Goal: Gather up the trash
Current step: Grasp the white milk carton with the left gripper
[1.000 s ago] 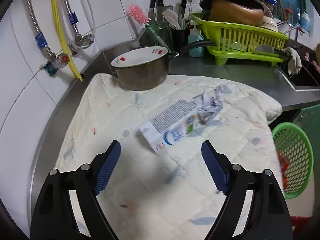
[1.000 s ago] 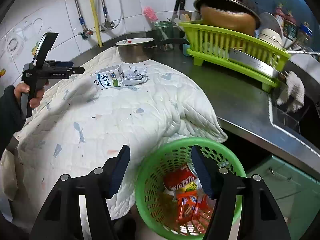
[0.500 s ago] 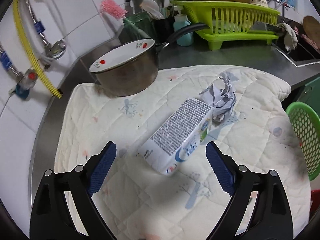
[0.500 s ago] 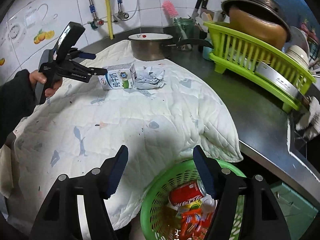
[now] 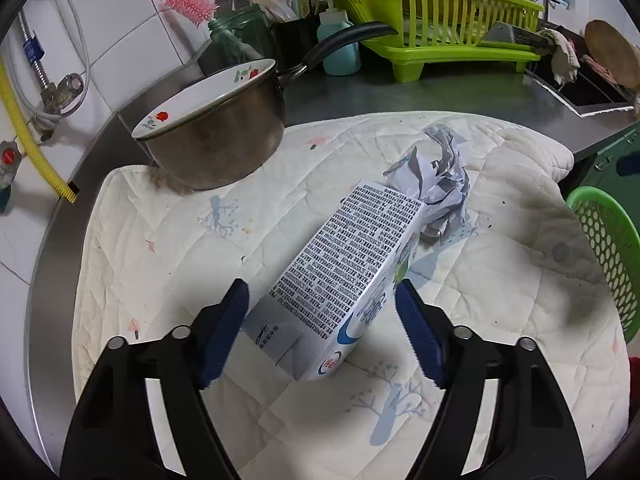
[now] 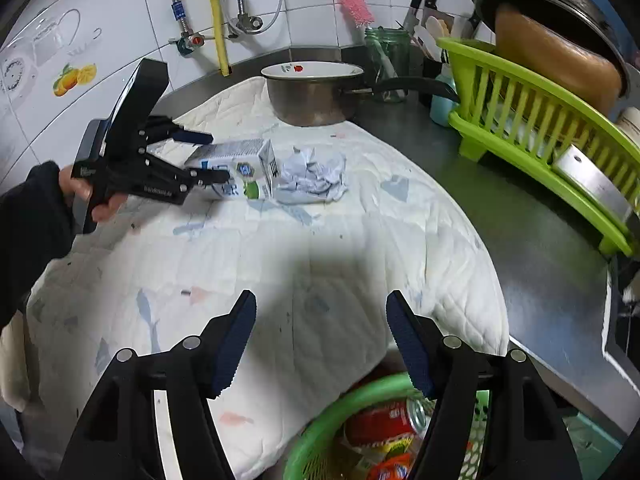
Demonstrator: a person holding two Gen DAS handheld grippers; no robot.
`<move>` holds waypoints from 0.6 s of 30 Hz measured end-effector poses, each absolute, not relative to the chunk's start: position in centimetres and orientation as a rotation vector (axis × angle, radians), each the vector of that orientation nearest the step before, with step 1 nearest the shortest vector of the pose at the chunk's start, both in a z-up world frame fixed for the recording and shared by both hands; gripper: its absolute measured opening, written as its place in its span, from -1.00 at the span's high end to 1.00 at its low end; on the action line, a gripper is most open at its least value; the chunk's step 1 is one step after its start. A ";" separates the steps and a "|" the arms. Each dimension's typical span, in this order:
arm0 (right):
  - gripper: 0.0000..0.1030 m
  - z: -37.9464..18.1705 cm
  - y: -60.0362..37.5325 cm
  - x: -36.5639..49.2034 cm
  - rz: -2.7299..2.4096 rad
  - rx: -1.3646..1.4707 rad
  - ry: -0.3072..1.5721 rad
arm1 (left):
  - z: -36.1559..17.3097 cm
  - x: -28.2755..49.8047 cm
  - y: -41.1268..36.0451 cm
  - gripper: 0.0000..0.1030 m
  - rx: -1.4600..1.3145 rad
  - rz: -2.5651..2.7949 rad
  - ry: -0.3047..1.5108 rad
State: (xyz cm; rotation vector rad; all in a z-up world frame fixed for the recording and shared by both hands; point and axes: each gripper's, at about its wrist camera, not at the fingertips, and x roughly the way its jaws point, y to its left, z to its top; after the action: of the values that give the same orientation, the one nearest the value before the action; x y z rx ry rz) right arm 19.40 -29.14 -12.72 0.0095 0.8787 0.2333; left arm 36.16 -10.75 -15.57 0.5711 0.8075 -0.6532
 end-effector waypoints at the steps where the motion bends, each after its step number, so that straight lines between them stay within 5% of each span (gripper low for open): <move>1: -0.27 -12.7 -29.0 19.8 0.236 0.007 0.878 | -15.6 36.1 -10.7 -0.37 0.572 -0.652 0.800; 7: -0.28 -12.7 -28.2 22.7 0.251 -0.005 0.871 | -15.1 35.8 -9.7 -0.03 0.512 -0.647 0.790; 18: -0.23 -13.4 -26.9 28.5 0.259 0.028 0.860 | -14.1 34.4 -7.7 0.17 0.434 -0.601 0.800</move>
State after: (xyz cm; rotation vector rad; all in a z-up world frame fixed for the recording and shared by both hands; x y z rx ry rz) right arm 28.48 -26.87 -13.41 0.0285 0.8597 0.2586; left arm 34.39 -7.72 -14.14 0.4339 0.8003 -0.6007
